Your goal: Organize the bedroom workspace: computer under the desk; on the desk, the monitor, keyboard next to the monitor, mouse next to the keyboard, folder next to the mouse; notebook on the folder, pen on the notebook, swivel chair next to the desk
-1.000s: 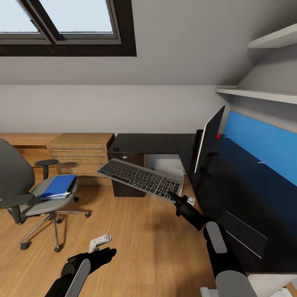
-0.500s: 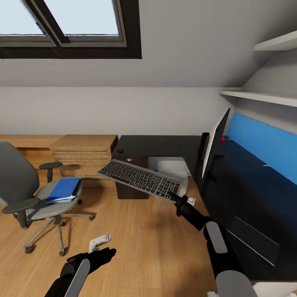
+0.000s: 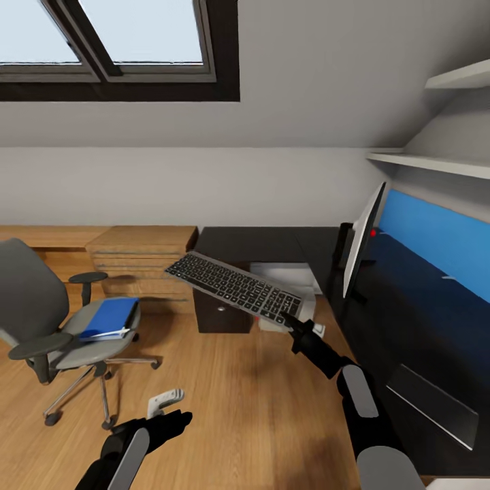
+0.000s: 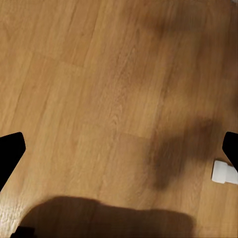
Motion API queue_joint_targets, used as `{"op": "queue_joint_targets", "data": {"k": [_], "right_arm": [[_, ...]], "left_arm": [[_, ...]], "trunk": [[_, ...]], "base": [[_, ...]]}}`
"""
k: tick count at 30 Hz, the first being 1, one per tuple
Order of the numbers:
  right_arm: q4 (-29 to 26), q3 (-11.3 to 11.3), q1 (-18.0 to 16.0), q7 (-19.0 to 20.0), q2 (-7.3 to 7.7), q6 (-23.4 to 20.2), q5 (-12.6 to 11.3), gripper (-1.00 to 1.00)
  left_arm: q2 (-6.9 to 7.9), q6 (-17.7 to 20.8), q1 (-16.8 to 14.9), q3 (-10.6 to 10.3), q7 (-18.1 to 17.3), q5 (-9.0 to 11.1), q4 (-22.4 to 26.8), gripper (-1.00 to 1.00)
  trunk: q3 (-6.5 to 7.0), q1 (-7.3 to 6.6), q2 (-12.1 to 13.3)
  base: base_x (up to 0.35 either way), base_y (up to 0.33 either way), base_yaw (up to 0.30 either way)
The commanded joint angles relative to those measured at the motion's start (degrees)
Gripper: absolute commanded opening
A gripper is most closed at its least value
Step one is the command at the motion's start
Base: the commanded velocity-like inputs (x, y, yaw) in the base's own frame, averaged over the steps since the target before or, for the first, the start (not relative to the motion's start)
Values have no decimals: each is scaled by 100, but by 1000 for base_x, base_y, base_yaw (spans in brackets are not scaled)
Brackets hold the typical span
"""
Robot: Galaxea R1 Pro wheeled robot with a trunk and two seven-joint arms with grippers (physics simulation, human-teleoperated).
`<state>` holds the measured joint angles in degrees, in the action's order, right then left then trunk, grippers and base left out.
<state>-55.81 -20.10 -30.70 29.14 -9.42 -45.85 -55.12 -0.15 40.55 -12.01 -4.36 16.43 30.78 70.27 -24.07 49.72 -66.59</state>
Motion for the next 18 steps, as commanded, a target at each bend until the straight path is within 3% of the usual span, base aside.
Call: {"op": "queue_joint_targets", "data": {"k": [1,9,12,14,17,18], "right_arm": [[-17,-21,-6,14,-7,-27,-81,-100],[-31,-33,-6,-25,-1,91,-213,-100],[-5,-33,-6,-387,-4,237,-204,-100],[2,-11,-6,-716,-6,686,-185,-100],[16,11,-6,-898,-7,1411,-126,-100],[11,13,-3,-908,-7,1462,-127,-100]], "left_arm": [[-1,14,-3,-14,54,56,-34,100],[-3,14,-3,-35,53,34,-81,100],[-3,14,-3,-31,43,37,-86,100],[-3,14,-3,-24,34,42,-88,100],[-3,14,-3,-21,28,42,-91,100],[-3,14,-3,-21,28,42,-90,100]], "trunk": [[-5,0,-4],[141,-176,317],[141,-176,317],[141,-176,317],[141,-176,317],[141,-176,317]], "base": [[0,0,0],[0,0,0],[0,0,0],[0,0,0],[117,0,0],[286,0,0]]}}
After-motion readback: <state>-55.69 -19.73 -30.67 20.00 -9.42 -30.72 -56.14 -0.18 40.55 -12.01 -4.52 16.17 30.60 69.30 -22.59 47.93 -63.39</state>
